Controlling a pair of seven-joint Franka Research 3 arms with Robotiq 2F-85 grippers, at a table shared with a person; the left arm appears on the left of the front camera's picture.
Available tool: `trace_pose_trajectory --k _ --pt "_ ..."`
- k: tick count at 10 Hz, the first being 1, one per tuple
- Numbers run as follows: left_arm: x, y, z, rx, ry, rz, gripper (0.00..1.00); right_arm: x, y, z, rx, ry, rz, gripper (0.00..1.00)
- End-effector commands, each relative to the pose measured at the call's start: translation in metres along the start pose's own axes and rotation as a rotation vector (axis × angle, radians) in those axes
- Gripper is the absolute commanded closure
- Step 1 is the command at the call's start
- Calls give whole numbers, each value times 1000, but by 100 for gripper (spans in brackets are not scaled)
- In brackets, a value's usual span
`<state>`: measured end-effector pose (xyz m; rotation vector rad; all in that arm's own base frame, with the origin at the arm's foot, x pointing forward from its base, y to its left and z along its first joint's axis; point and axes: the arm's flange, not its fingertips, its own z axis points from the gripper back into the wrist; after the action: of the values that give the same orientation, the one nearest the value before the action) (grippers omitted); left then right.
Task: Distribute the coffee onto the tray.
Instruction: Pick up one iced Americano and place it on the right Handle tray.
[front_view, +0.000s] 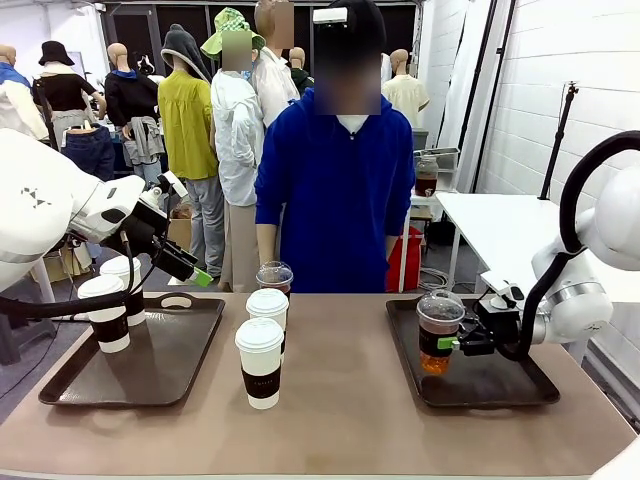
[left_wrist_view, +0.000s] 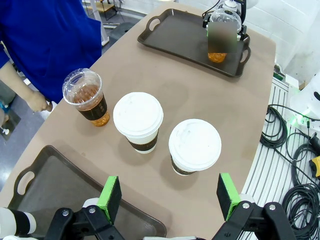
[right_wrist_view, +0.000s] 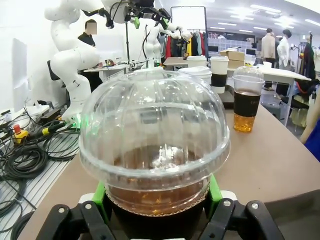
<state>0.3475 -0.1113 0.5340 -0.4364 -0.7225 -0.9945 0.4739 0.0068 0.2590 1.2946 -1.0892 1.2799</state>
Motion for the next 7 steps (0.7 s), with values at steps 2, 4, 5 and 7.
trace_pose_trajectory --k 2,4,5,7 --pt "-1 2 -1 -18 -14 -3 0 -3 10 5 7 -25 13 17" --pt "-1 2 -1 -18 -14 -3 0 -9 14 5 11 -27 0 17" --pt "-1 2 -1 -18 -14 -3 0 -11 15 5 14 -26 -6 17" --pt "-1 2 -1 -18 -14 -3 0 -16 15 5 14 -28 -11 17"
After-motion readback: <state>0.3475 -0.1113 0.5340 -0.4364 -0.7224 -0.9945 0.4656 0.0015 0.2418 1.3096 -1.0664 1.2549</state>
